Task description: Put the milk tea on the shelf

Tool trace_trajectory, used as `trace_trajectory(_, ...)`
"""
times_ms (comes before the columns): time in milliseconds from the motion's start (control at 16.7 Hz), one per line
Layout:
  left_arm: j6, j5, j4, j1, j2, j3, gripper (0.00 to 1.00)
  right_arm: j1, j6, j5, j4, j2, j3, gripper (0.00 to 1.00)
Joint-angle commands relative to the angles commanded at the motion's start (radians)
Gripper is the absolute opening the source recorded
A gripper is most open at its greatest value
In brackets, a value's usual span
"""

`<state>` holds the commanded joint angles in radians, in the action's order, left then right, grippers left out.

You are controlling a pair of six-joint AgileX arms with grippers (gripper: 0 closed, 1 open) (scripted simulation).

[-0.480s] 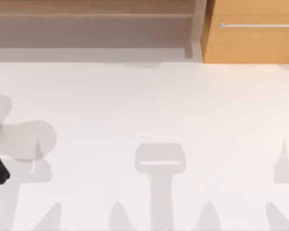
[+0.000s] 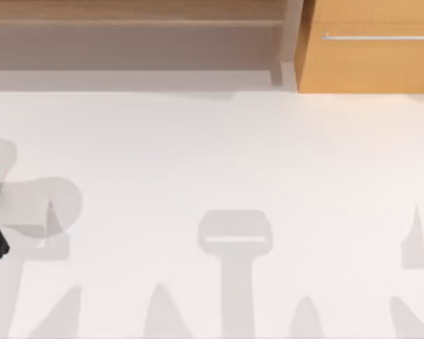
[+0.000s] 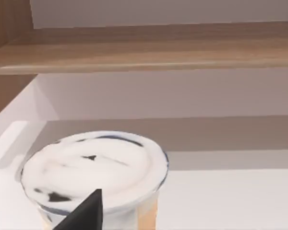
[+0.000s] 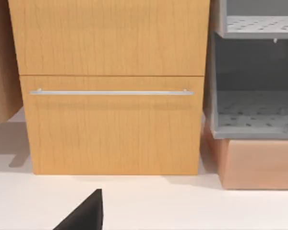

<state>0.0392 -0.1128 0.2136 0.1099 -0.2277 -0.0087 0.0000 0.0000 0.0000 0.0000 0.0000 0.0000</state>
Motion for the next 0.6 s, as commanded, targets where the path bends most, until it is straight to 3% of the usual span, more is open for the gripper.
trace_trajectory(600, 0.066, -0.342, 0.736, 0.324, -0.908, 0.019, 1.0, 0.0, 0.0, 0.0, 0.0, 0.0, 0.0, 1.0)
